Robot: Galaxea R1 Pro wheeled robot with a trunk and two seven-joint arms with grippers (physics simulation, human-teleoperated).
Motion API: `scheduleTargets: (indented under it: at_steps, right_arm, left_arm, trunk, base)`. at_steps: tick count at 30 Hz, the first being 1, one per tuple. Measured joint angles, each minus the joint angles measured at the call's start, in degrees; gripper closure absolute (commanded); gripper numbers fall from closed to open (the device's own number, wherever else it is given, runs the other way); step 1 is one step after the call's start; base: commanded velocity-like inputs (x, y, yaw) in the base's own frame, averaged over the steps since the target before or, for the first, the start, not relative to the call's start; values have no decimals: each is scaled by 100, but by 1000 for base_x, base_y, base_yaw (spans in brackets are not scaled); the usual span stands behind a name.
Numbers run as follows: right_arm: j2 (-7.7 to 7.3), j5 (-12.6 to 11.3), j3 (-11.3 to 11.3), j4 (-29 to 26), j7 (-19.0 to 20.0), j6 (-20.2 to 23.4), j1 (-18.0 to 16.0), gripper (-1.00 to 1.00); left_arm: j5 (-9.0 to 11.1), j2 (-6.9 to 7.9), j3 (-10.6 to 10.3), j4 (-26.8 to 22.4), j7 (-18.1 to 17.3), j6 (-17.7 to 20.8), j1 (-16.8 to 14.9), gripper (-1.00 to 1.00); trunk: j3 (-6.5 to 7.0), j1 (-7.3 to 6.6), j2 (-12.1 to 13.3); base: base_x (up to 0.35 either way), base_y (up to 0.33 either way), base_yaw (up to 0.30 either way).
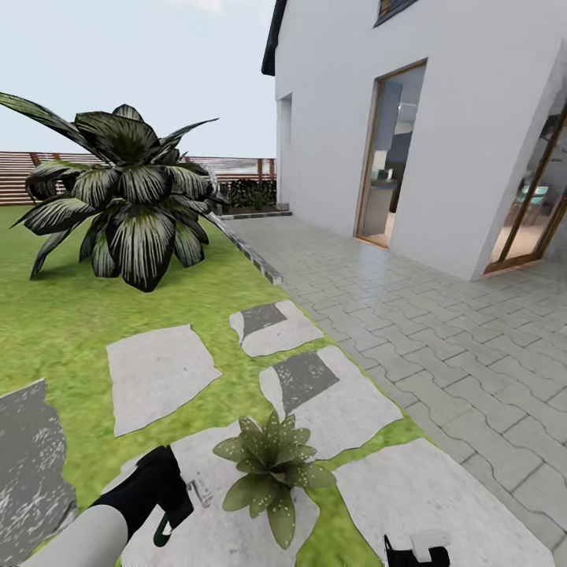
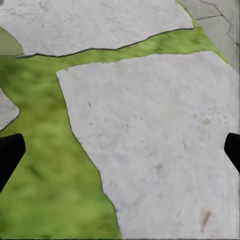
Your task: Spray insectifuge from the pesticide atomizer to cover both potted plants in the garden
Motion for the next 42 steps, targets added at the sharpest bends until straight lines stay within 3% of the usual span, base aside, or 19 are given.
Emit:
scheduleTargets:
  at_steps: [8,13,15,18,23,29,32,37,42]
  right_arm:
    - [0,0,0,1,2,2,1,-100]
    - [2,0,2,8,2,3,0,-100]
    - [4,0,6,9,0,2,-1,-100]
    - [6,0,7,10,1,1,-1,-100]
    - [6,0,7,10,1,1,-1,-100]
    - [6,0,8,10,1,1,-1,-100]
    - [8,0,8,10,1,0,-1,-100]
    - [9,0,7,10,0,0,-1,-100]
    - [3,5,2,10,7,0,-1,-100]
  left_arm:
    - [17,18,35,-46,-10,18,-1,100]
    - [12,20,417,-59,-14,16,-16,100]
    - [7,-14,468,-59,-21,32,-40,100]
    - [23,-53,494,-57,-42,89,-124,100]
    - [51,-246,489,-73,-53,629,-374,100]
    - [-23,-185,479,-22,-576,565,-400,100]
    - [-31,-241,454,-23,-607,554,-401,100]
    - [-10,-458,438,-80,-618,641,-514,100]
    - [-11,-434,432,4,-668,672,-712,100]
  trunk:
    - [0,0,0]
    - [0,-1,0]
    - [0,-2,0]
    - [0,-3,0]
    - [0,-4,0]
    - [0,-3,0]
    - [0,-3,0]
    - [0,-4,0]
    - [0,-3,0]
  base:
    - [-319,135,-260]
    - [-266,221,-175]
    - [-84,73,-20]
    - [-22,19,-5]
    - [-2,2,-1]
    - [0,0,0]
    - [0,0,0]
    - [0,0,0]
    - [0,0,0]
